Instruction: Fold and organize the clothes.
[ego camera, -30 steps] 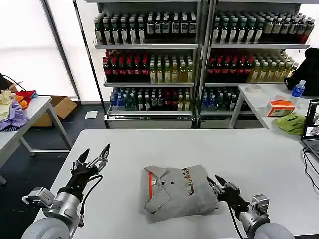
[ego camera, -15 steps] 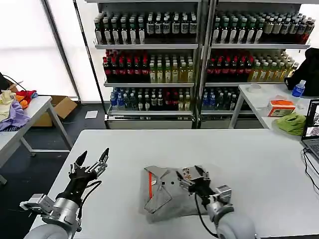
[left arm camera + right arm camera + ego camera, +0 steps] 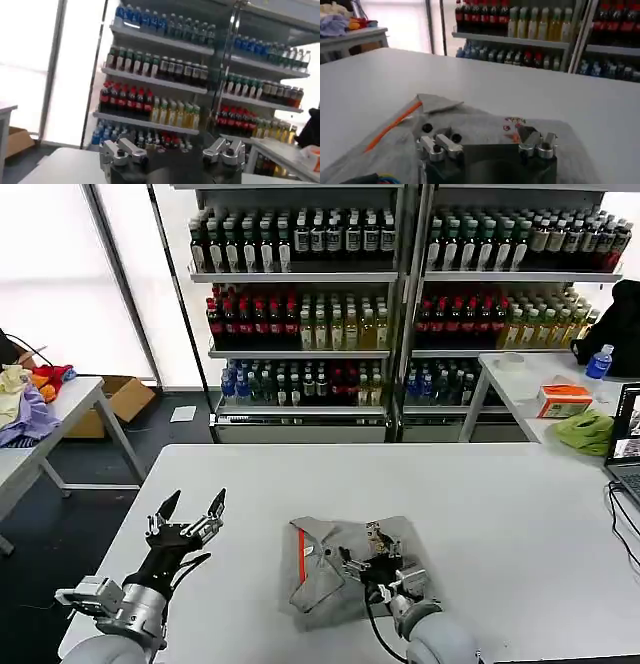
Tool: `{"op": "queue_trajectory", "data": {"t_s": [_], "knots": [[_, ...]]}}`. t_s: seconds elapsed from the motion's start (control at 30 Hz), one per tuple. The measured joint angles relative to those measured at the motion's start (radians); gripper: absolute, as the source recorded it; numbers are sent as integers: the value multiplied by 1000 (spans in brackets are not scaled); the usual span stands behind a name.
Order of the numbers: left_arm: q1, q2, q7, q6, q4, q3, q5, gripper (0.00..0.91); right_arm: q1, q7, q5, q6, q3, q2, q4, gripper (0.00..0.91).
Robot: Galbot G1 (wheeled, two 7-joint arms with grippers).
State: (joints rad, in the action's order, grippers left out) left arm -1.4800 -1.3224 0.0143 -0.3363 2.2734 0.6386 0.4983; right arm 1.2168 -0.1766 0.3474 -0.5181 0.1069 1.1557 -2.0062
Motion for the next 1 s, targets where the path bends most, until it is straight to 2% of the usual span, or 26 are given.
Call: {"op": "queue_trajectory", "data": {"t_s": [0.17,0.43,0.57,0.8,1.0], "knots": [[-5,1,17,17,0,-4,-21,907,70,54,-7,67,105,-5,-75,907],[-37,13,49,44,19,13,-63,907,235,205,16,243,406,6,-111,907],[-62,9,65,67,21,13,-105,907,305,254,28,321,528,25,-110,907],[-102,-9,96,142,4,7,-206,907,384,305,54,427,645,59,-103,907],[-120,-11,110,189,7,0,-262,907,410,338,63,464,693,71,-113,907]]}}
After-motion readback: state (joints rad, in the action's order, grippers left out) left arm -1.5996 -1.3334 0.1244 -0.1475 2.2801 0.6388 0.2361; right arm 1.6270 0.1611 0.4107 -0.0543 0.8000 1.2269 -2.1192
